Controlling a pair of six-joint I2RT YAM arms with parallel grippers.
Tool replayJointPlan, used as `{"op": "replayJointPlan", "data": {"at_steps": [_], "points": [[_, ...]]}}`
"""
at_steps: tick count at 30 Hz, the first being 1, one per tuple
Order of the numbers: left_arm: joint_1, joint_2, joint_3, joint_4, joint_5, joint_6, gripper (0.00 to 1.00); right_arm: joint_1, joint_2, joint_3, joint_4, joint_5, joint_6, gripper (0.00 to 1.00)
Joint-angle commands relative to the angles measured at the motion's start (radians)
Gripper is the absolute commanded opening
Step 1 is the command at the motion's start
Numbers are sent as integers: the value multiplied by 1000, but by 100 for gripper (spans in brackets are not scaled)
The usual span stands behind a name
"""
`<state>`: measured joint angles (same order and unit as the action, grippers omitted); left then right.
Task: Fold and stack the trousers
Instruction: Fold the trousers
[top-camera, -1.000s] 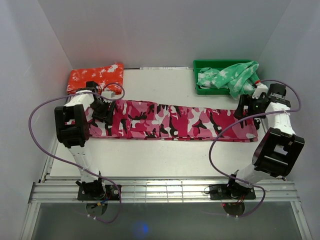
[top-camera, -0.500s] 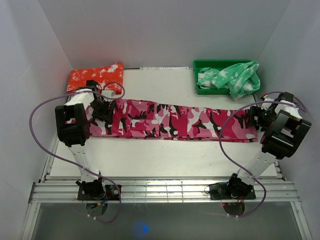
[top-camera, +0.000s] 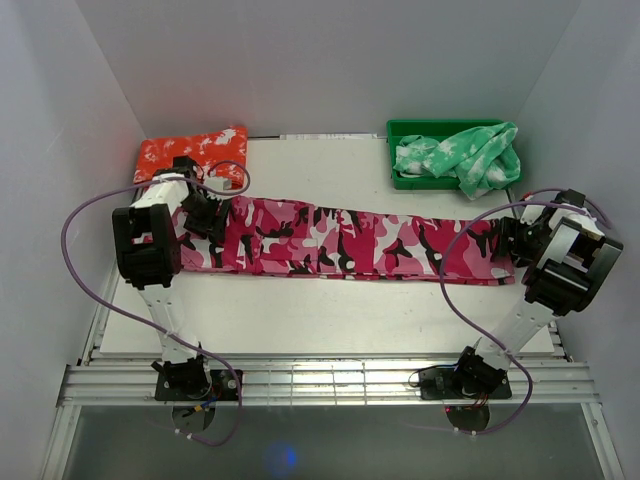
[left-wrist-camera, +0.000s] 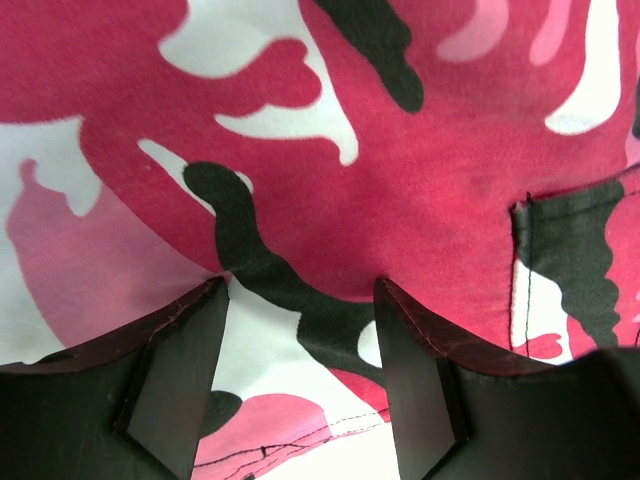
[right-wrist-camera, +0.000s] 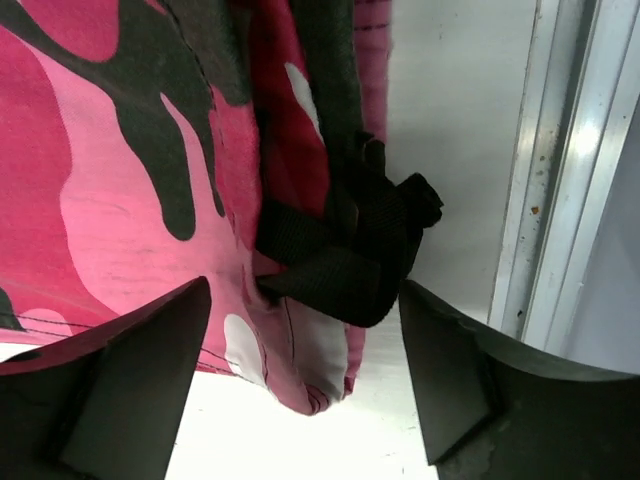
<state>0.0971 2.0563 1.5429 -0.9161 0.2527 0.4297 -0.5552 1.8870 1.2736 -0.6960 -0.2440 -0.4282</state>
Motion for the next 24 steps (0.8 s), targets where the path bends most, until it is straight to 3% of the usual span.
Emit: {"op": "replayJointPlan", "data": {"at_steps": [1, 8, 11, 12, 13, 19, 24], "points": [[0, 27, 52, 20, 0, 20, 71, 3, 57, -20, -11, -80, 17, 80], [-11, 41, 69, 17, 7, 3, 71, 23, 64, -13, -66, -189, 14, 57], [-13, 38, 60, 19, 19, -5, 71, 20, 44, -5, -92, -187, 9, 35], [-13, 36, 56, 20, 22, -9, 71, 17, 34, -2, -102, -183, 11, 14], [-13, 30, 49, 22, 26, -11, 71, 14, 28, 9, -108, -172, 11, 8], [-13, -50, -62, 26, 62, -25, 71, -76, -63, 79, -102, -12, -20, 8], [-14, -200, -203, 14, 201, -34, 76, -124, -92, 223, -140, 22, -76, 8]]}}
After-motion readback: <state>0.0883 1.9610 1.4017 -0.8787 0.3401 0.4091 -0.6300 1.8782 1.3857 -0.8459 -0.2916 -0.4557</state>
